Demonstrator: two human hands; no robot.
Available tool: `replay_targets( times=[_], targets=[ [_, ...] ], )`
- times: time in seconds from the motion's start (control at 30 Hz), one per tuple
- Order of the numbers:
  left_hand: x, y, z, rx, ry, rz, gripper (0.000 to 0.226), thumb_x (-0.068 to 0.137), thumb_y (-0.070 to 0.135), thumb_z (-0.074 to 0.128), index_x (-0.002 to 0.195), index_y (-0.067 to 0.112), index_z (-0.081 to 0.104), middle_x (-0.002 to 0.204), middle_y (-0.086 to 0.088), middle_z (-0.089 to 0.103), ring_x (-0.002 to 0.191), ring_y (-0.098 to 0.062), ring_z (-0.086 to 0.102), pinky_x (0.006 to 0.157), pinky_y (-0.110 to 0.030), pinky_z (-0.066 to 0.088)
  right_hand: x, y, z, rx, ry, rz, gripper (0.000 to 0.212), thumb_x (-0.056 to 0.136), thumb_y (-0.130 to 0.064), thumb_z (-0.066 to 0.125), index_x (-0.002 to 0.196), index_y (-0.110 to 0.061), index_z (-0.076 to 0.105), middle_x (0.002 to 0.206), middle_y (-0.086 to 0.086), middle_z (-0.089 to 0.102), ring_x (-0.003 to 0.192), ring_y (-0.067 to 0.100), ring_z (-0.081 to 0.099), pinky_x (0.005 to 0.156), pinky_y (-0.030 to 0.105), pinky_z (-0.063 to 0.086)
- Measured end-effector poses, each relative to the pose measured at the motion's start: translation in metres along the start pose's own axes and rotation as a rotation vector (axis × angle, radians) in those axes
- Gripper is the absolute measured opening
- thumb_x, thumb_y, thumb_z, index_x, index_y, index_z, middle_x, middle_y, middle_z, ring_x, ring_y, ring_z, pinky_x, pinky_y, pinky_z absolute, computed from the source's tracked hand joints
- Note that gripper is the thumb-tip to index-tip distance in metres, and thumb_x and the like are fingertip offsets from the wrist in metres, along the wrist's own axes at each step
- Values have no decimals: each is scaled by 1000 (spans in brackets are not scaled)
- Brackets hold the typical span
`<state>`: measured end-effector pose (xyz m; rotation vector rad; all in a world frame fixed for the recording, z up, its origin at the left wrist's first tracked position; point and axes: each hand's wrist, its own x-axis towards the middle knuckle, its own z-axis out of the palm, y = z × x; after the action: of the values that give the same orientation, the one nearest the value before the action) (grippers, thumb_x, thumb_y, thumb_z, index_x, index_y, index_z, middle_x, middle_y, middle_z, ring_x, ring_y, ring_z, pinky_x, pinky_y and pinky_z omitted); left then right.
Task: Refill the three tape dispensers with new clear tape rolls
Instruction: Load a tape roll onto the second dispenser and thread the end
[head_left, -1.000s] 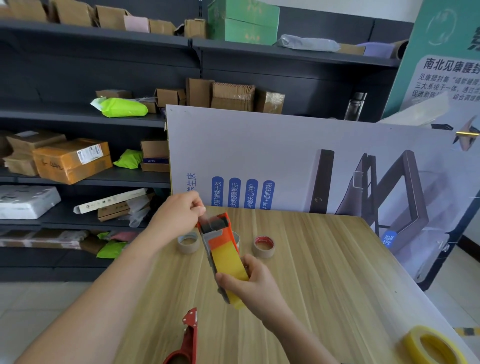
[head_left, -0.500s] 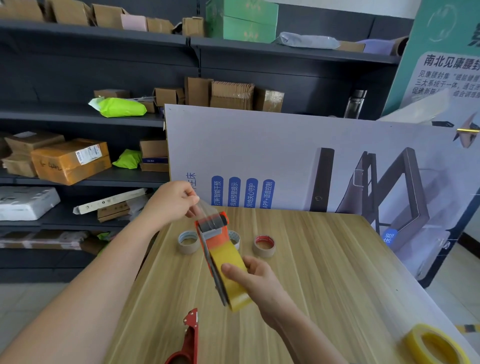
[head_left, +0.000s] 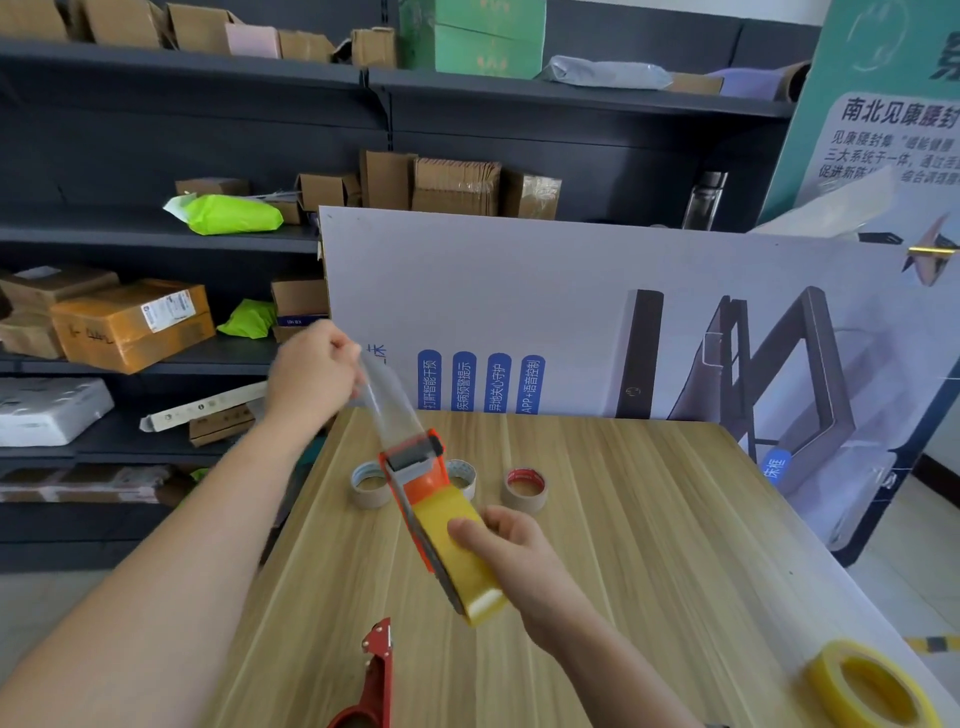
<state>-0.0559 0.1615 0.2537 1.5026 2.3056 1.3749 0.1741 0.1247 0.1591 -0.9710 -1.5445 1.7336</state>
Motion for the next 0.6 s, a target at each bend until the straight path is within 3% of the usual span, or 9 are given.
replay_targets(
  times=[0.17, 0.23, 0.3, 0.33, 0.47, 0.53, 0.6],
  targets=[
    [13, -1, -7, 13, -93, 19, 14, 94, 17, 50, 81, 18, 57, 68, 2, 70, 61, -16, 68, 65, -33, 53, -4, 12, 8, 21, 20, 42, 20, 76, -28, 60, 84, -10, 63, 58, -10, 67, 53, 2, 65, 48, 11, 45],
    [12, 0, -4, 5, -104, 31, 15, 95, 17, 50, 81, 18, 56, 69, 0, 70, 61, -17, 68, 63, -32, 52, -2, 10, 10, 34, 67, 69, 38, 84, -42, 64, 83, -4, 64, 61, -7, 69, 56, 4, 65, 55, 13, 47],
    [12, -1, -3, 11, -104, 31, 14, 95, 17, 50, 82, 17, 57, 70, 0, 70, 61, -16, 67, 63, -32, 52, -1, 10, 10, -13, 112, 48, 65, 80, -60, 63, 90, 5, 64, 73, 3, 66, 67, 15, 61, 67, 26, 46],
    [13, -3, -4, 16, -87, 22, 14, 95, 17, 50, 83, 17, 57, 70, 1, 70, 61, -15, 67, 63, -32, 51, -2, 10, 11, -26, 126, 29, 67, 78, -60, 64, 91, 6, 63, 75, 7, 63, 70, 17, 59, 69, 31, 45],
    [25, -9, -17, 18, 73, -61, 16, 96, 20, 48, 87, 14, 60, 74, -1, 70, 62, -13, 66, 70, -36, 53, -4, 5, 9, -25, 130, 17, 30, 66, -37, 61, 75, -9, 56, 73, 8, 49, 66, 17, 47, 62, 29, 37],
    [29, -9, -20, 19, 51, -56, 15, 95, 20, 49, 85, 16, 59, 72, 1, 70, 63, -15, 67, 75, -40, 55, -4, 5, 10, -22, 137, 36, 25, 64, -36, 59, 73, -13, 55, 69, 6, 48, 59, 13, 48, 54, 22, 38],
    [28, -6, -18, 34, 20, -35, 16, 95, 20, 49, 83, 17, 58, 69, 3, 70, 62, -16, 67, 75, -39, 55, -4, 10, 12, -9, 150, 65, 33, 67, -44, 64, 72, -11, 61, 65, 4, 60, 57, 8, 56, 56, 20, 45]
  ],
)
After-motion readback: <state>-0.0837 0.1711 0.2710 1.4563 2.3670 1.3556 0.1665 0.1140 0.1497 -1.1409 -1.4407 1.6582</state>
